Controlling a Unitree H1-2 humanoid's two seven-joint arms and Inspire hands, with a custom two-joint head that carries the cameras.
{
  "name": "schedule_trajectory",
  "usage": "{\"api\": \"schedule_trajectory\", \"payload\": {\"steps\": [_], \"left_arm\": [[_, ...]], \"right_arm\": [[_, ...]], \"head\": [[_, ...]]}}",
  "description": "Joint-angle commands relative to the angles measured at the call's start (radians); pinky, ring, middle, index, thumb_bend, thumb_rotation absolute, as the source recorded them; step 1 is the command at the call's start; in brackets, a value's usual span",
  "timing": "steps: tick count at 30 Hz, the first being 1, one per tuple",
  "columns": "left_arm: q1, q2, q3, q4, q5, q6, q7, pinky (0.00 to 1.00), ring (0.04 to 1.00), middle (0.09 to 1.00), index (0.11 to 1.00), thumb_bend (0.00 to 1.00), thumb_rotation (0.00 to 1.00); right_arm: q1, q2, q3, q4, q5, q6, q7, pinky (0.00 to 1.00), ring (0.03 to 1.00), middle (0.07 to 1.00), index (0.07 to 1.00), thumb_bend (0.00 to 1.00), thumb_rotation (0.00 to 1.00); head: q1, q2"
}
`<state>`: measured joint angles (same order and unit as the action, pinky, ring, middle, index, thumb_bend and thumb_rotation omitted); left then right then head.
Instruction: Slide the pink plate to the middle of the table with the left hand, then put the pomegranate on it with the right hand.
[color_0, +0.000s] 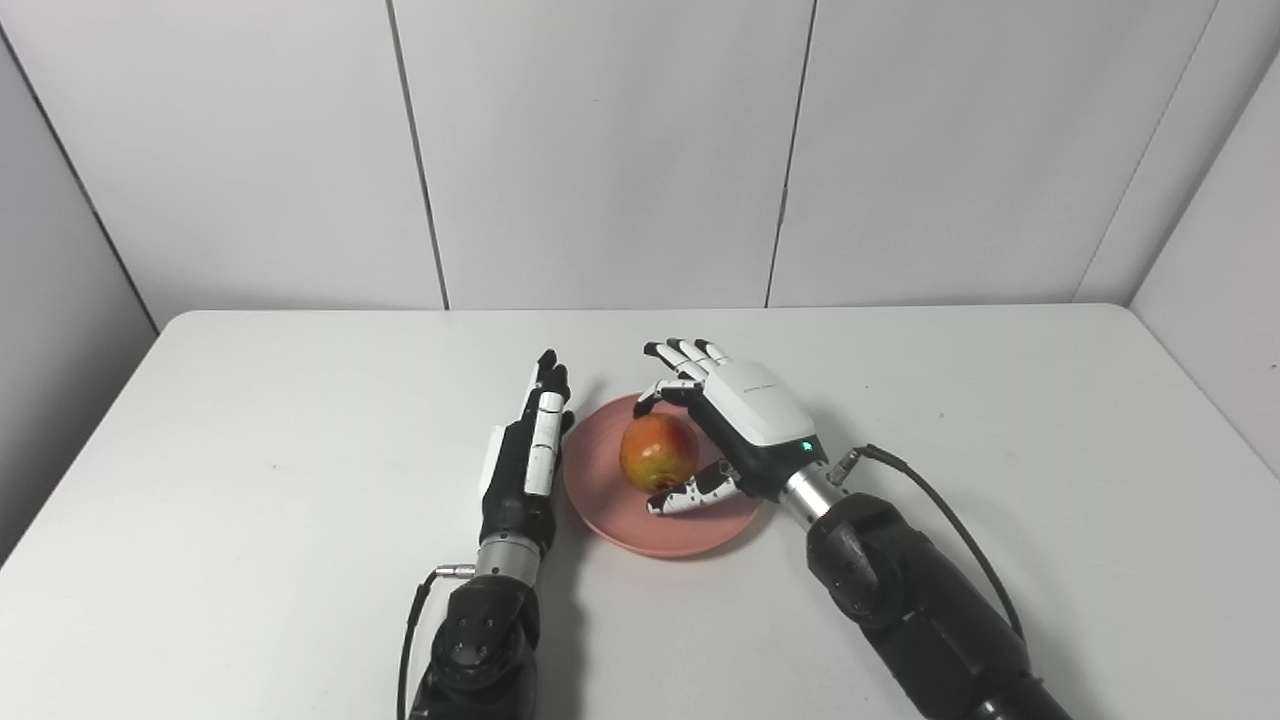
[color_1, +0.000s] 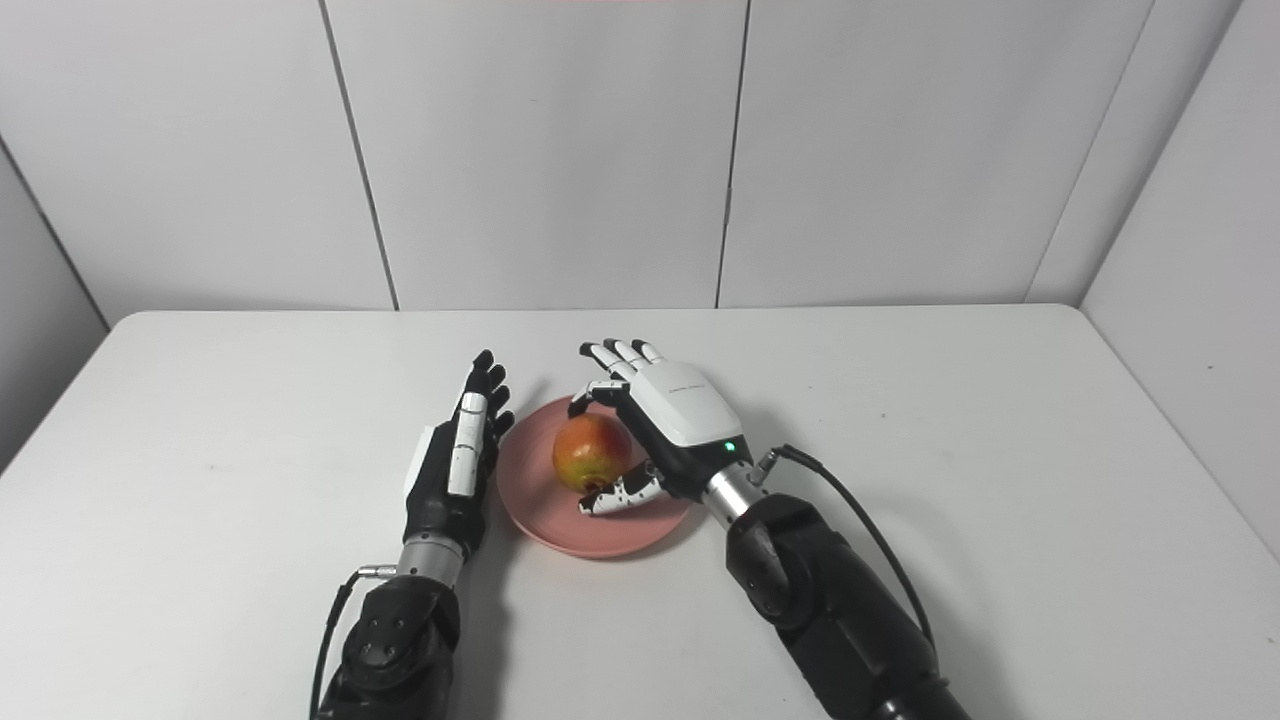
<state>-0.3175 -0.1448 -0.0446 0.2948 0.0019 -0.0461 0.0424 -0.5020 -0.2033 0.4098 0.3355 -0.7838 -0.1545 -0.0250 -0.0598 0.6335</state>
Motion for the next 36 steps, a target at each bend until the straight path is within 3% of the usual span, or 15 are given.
{"api": "schedule_trajectory", "payload": {"steps": [1,7,12,16,21,22,24,28,30,31,36], "left_arm": [[-0.052,-0.007,-0.004,-0.024,0.0,-0.046,-0.003,0.97,0.997,1.0,1.0,0.62,1.0],[-0.054,-0.008,-0.003,-0.022,-0.006,-0.049,-0.007,0.96,0.99,1.0,0.997,0.61,1.0],[-0.055,-0.003,-0.006,-0.024,0.002,-0.046,-0.008,0.97,0.991,1.0,0.998,0.62,1.0],[-0.056,-0.003,-0.006,-0.025,0.007,-0.04,-0.002,0.98,0.992,0.999,0.996,0.61,1.0],[-0.057,-0.007,-0.005,-0.019,0.006,-0.039,0.001,0.97,0.99,0.997,0.994,0.62,1.0],[-0.057,-0.007,-0.005,-0.019,0.005,-0.038,0.0,0.98,0.991,0.999,0.996,0.62,1.0],[-0.057,-0.004,-0.007,-0.016,0.006,-0.036,-0.004,0.98,0.996,1.0,1.0,0.63,1.0],[-0.054,-0.003,-0.002,-0.023,0.004,-0.023,0.001,0.98,0.994,0.999,0.995,0.62,1.0],[-0.053,-0.002,0.003,-0.022,0.0,-0.027,0.001,0.97,0.99,0.997,0.992,0.62,1.0],[-0.052,0.0,0.004,-0.022,0.001,-0.029,0.001,0.96,0.984,0.994,0.99,0.61,1.0],[-0.049,0.016,0.005,-0.021,0.008,-0.038,-0.004,0.94,0.971,0.987,0.985,0.6,1.0]], "right_arm": [[-0.03,-0.009,-0.014,-0.027,0.015,-0.011,-0.008,1.0,0.999,0.997,0.801,0.72,0.47],[-0.008,-0.016,-0.034,-0.086,0.066,-0.027,0.014,1.0,1.0,1.0,0.931,0.73,0.52],[0.01,-0.023,-0.055,-0.151,0.125,-0.018,0.057,1.0,1.0,1.0,0.987,0.7,0.52],[0.023,-0.032,-0.081,-0.193,0.166,-0.016,0.085,1.0,1.0,1.0,1.0,0.7,0.45],[0.057,-0.035,-0.133,-0.234,0.211,-0.009,0.081,1.0,1.0,1.0,1.0,0.72,0.44],[0.063,-0.034,-0.144,-0.235,0.211,-0.008,0.072,1.0,1.0,1.0,1.0,0.71,0.54],[0.085,-0.031,-0.176,-0.236,0.239,-0.022,0.05,1.0,1.0,1.0,1.0,0.7,0.64],[0.134,0.003,-0.258,-0.254,0.379,0.003,0.056,1.0,1.0,1.0,1.0,0.71,0.71],[0.159,0.02,-0.298,-0.281,0.474,0.061,0.094,1.0,1.0,1.0,1.0,0.72,0.76],[0.169,0.024,-0.309,-0.29,0.498,0.075,0.101,1.0,1.0,1.0,1.0,0.7,0.82],[0.193,0.043,-0.344,-0.287,0.578,0.075,0.105,1.0,1.0,1.0,1.0,0.68,0.91]], "head": [[-0.001,-0.001],[-0.004,0.001],[-0.008,0.0],[-0.01,0.001],[-0.015,0.004],[-0.015,0.004],[-0.016,0.004],[-0.019,0.007],[-0.017,0.006],[-0.016,0.007],[-0.015,0.013]]}}
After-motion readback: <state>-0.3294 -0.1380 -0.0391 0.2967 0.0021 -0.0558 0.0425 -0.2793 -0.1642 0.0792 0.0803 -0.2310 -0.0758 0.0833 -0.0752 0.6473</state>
